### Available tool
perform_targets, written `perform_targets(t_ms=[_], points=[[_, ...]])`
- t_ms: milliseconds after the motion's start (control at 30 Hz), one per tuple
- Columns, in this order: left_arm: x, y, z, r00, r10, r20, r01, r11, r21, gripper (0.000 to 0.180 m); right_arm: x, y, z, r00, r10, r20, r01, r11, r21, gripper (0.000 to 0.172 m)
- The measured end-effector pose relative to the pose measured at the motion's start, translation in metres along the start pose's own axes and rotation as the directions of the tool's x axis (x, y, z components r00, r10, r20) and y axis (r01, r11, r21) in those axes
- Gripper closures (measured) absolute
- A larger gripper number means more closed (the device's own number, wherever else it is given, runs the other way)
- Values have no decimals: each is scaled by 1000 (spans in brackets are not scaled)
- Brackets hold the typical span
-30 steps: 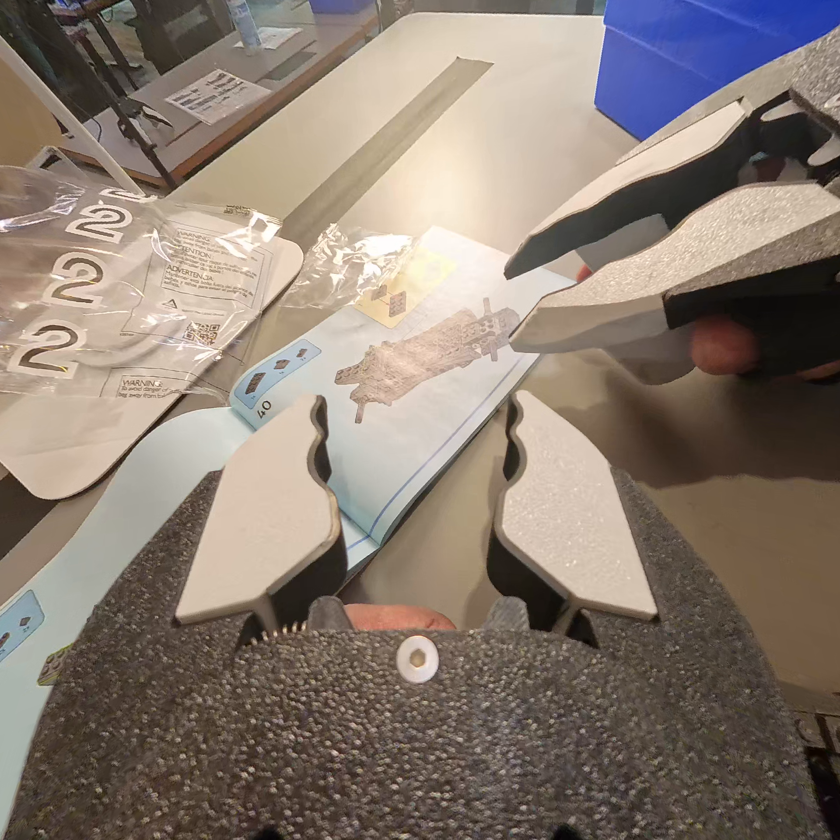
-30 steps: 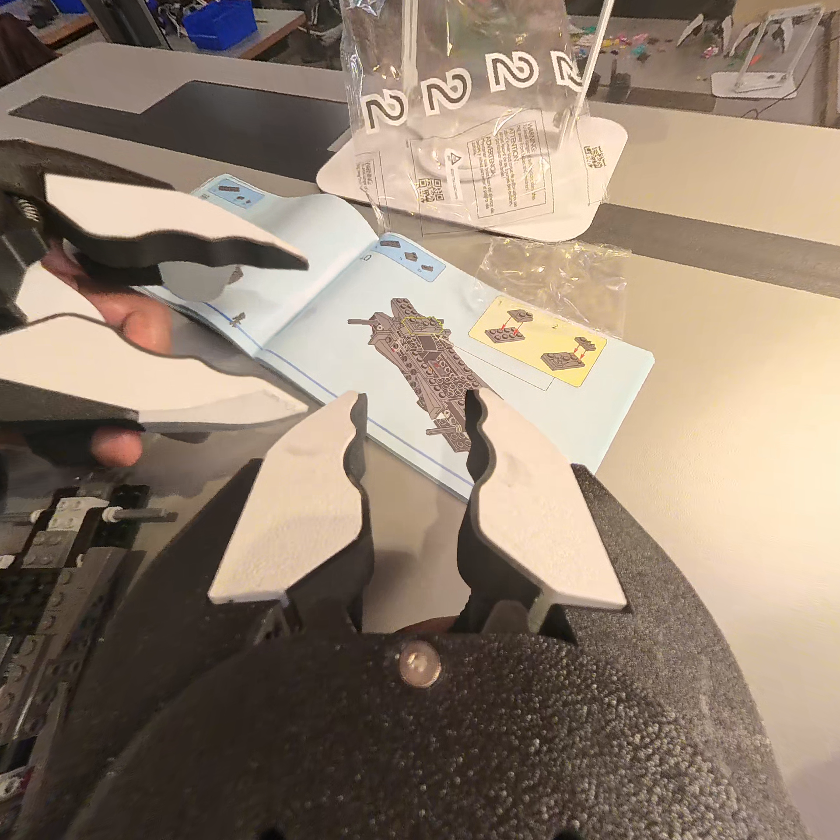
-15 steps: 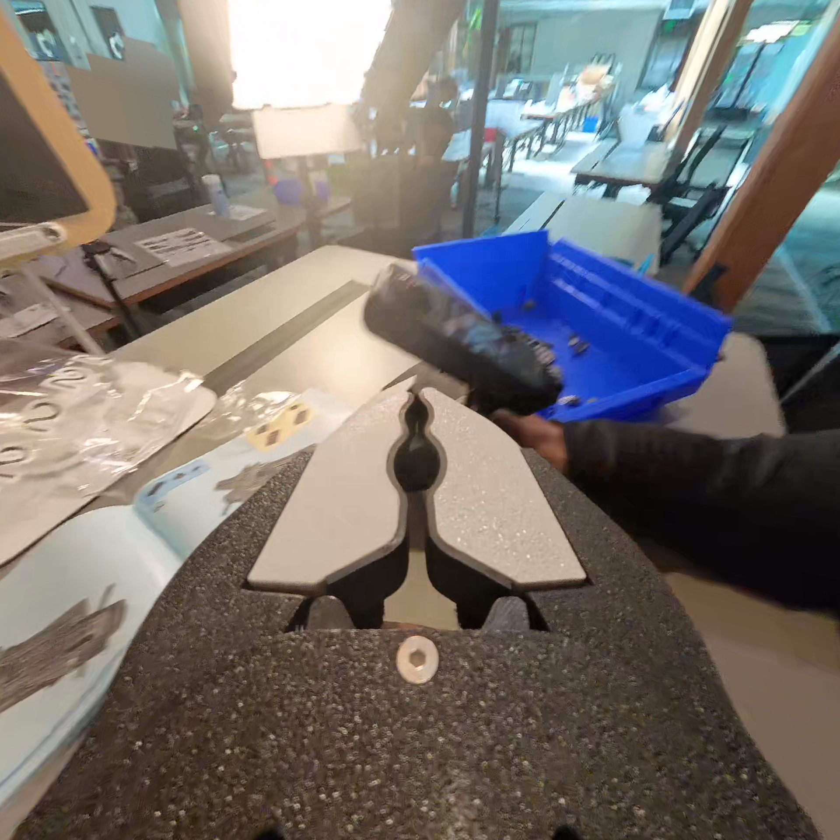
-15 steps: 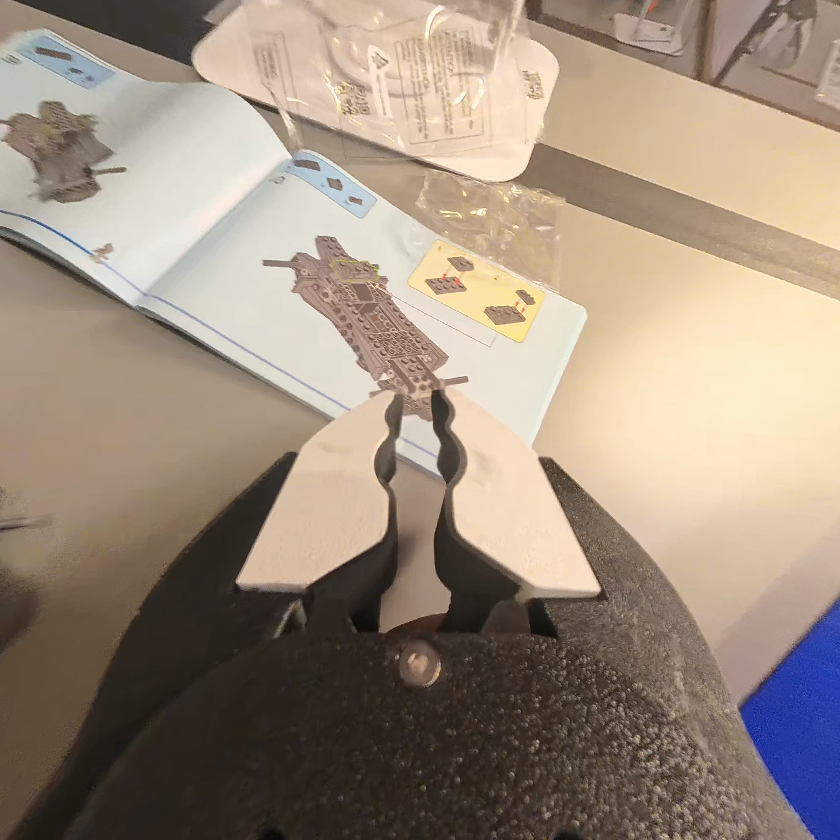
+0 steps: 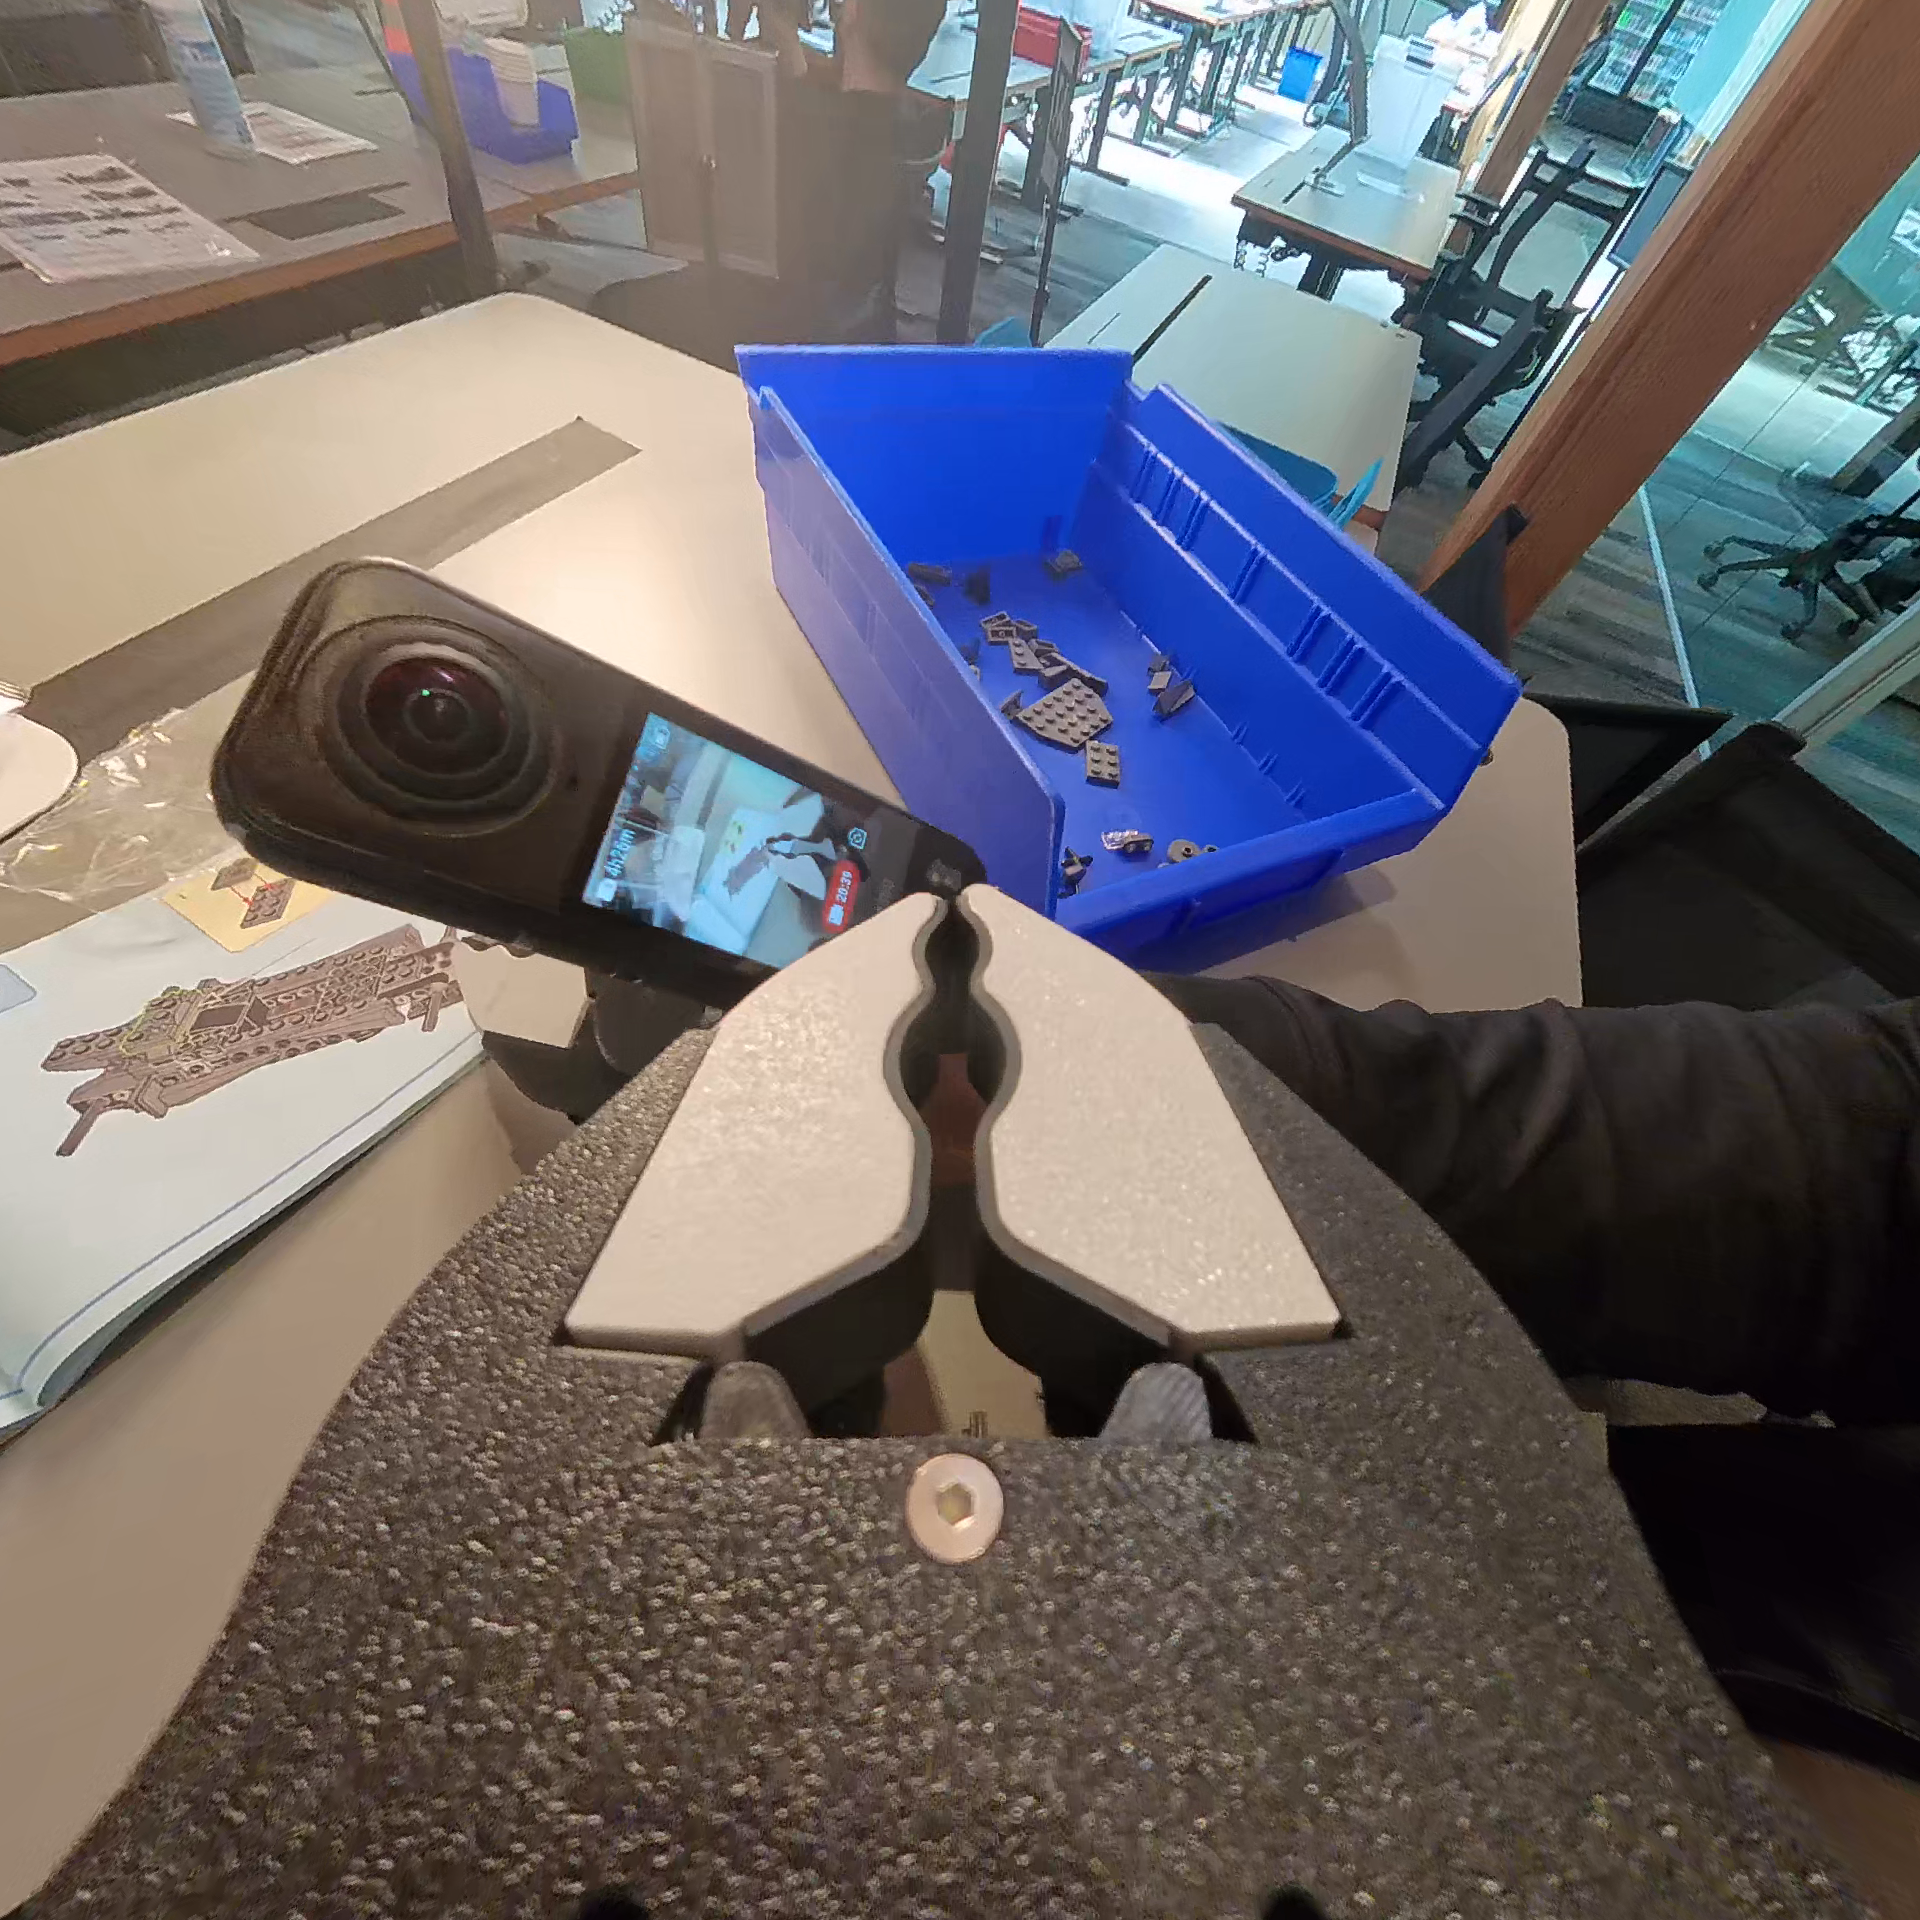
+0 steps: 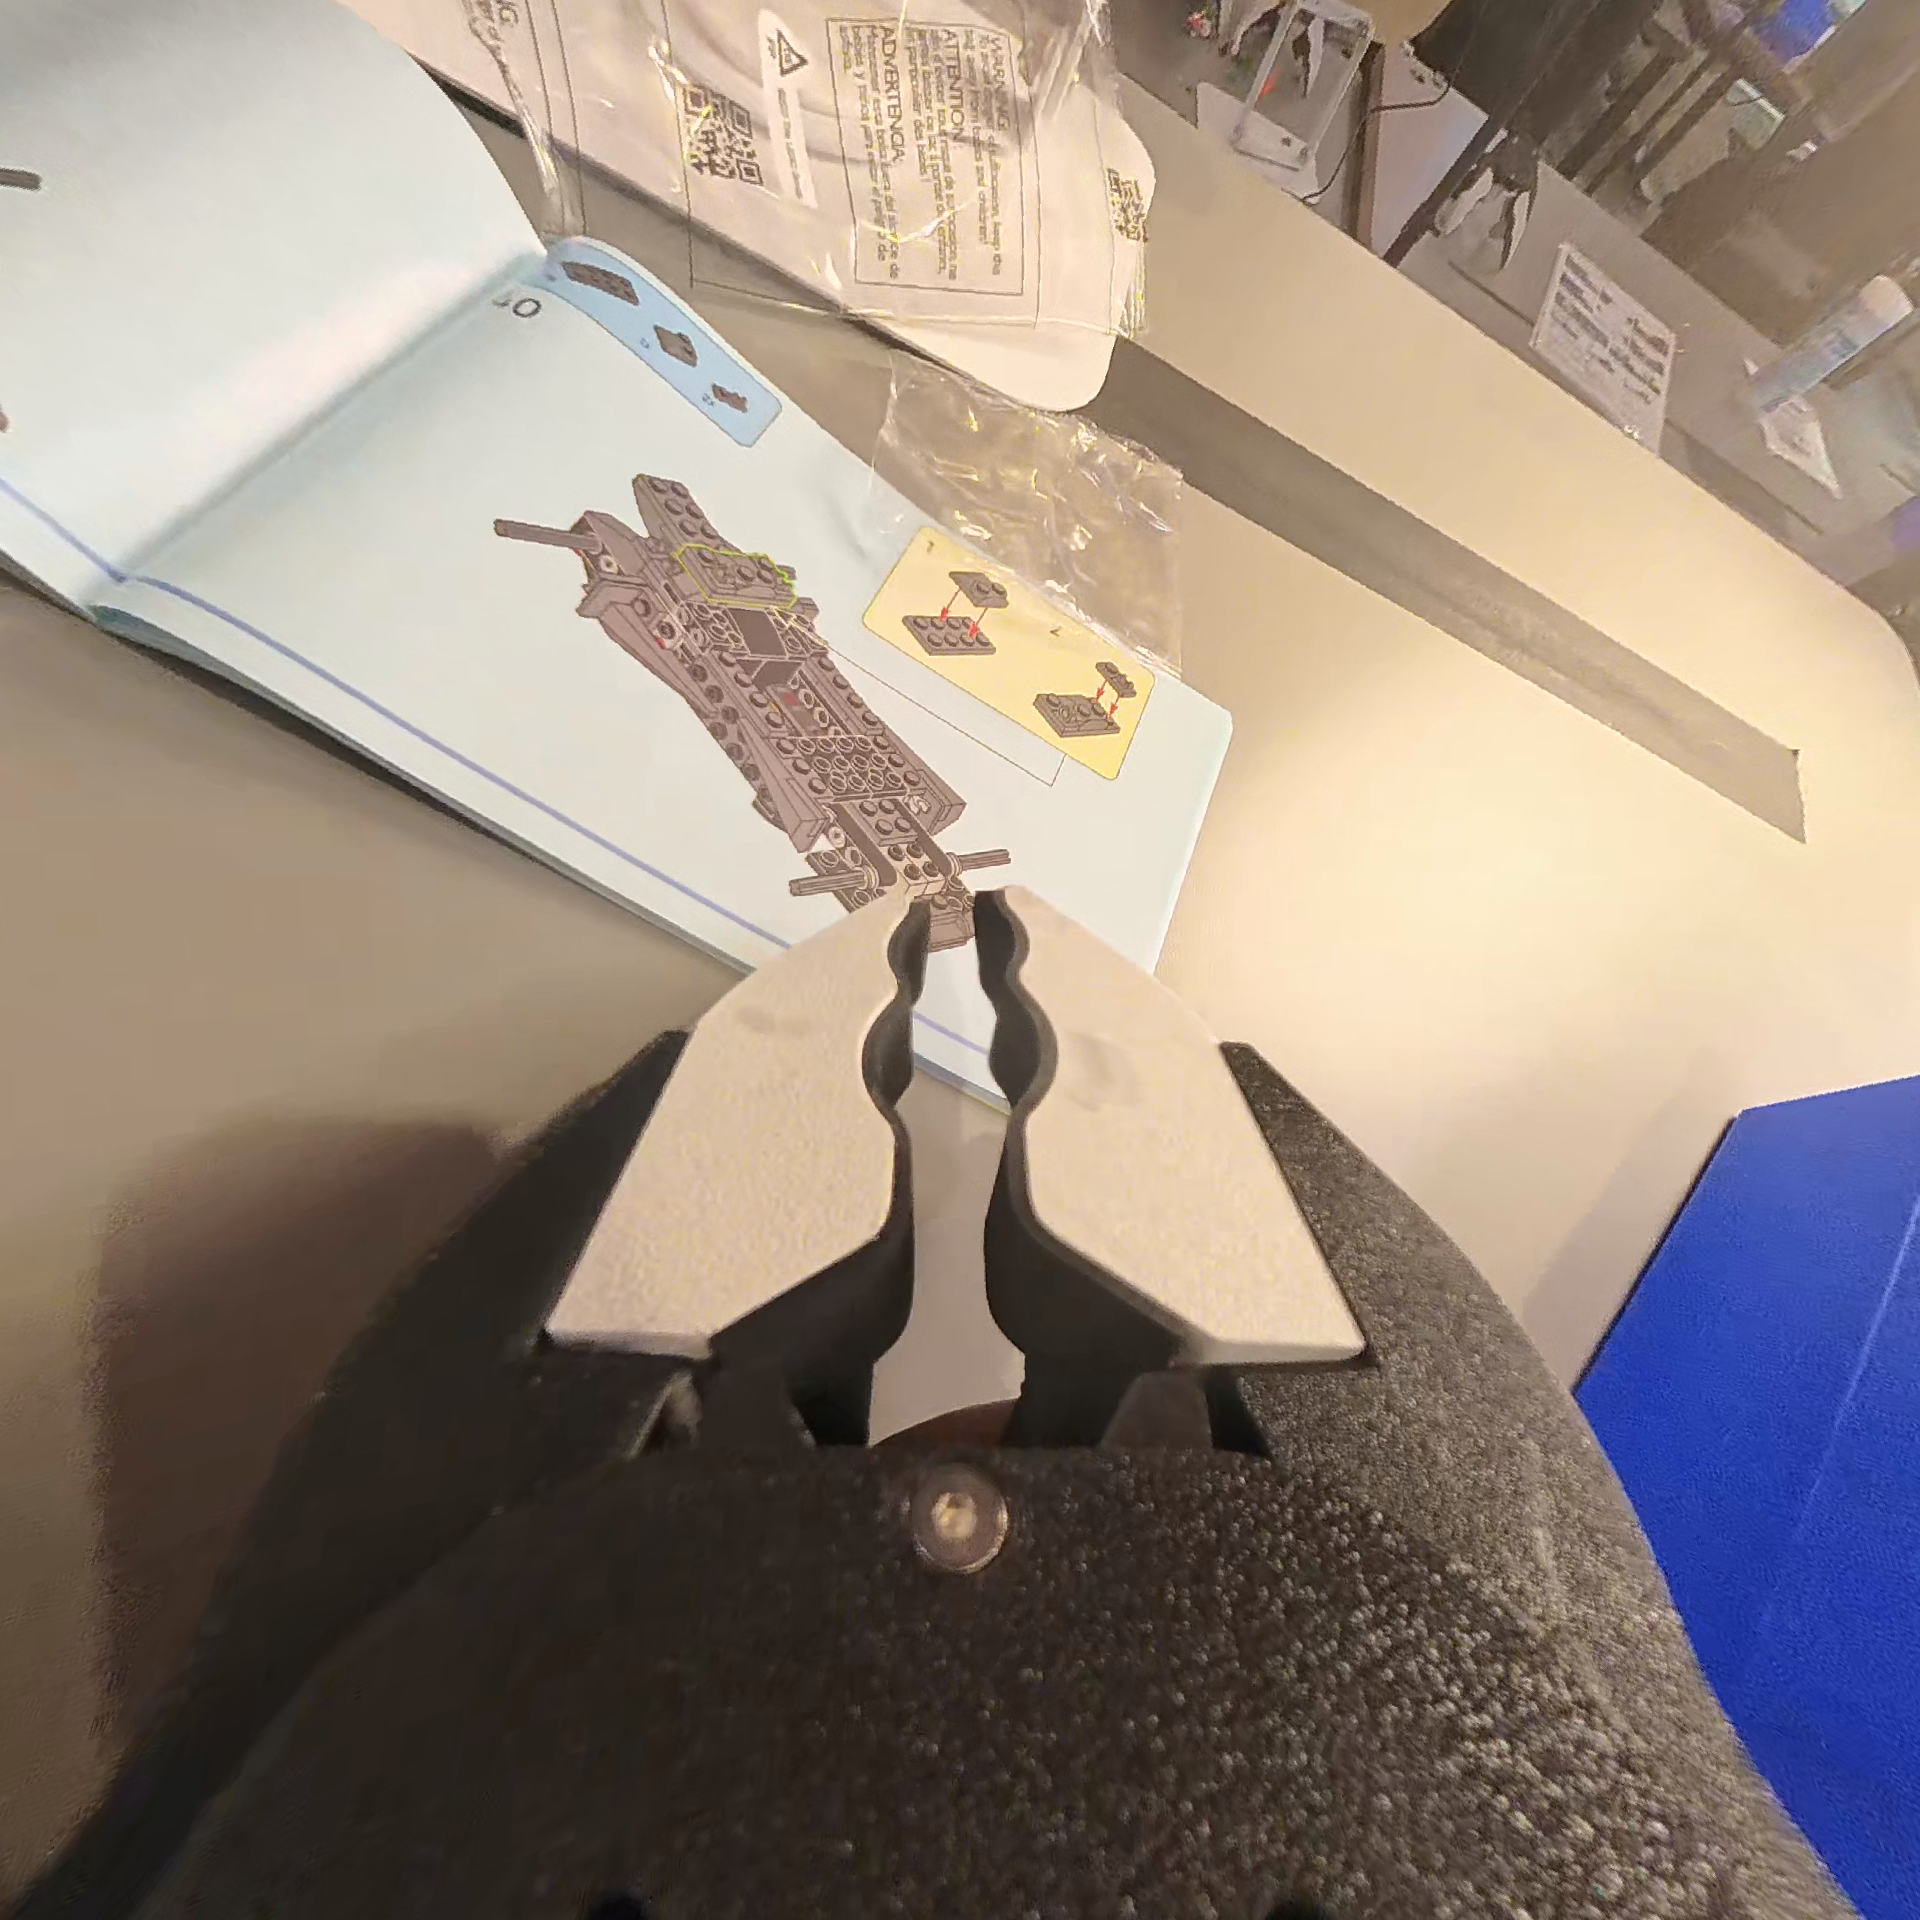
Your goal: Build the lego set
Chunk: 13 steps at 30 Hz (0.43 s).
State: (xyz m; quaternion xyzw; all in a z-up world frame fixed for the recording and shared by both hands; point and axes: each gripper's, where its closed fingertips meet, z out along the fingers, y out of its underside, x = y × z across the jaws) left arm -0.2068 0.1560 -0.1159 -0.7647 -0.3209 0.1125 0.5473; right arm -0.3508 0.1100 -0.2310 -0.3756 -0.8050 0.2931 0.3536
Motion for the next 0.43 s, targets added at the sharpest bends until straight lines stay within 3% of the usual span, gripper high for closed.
perform_targets(t_ms=[300,433], points=[[-7,3,4,997,28,72,-24,999,-43,180,0,11,7,1000,-12,2,12,999,-51,162],[-5,3,-3,999,11,39,-9,999,-48,180,5,10,5,1000,20,11,-20,999,-35,165]])
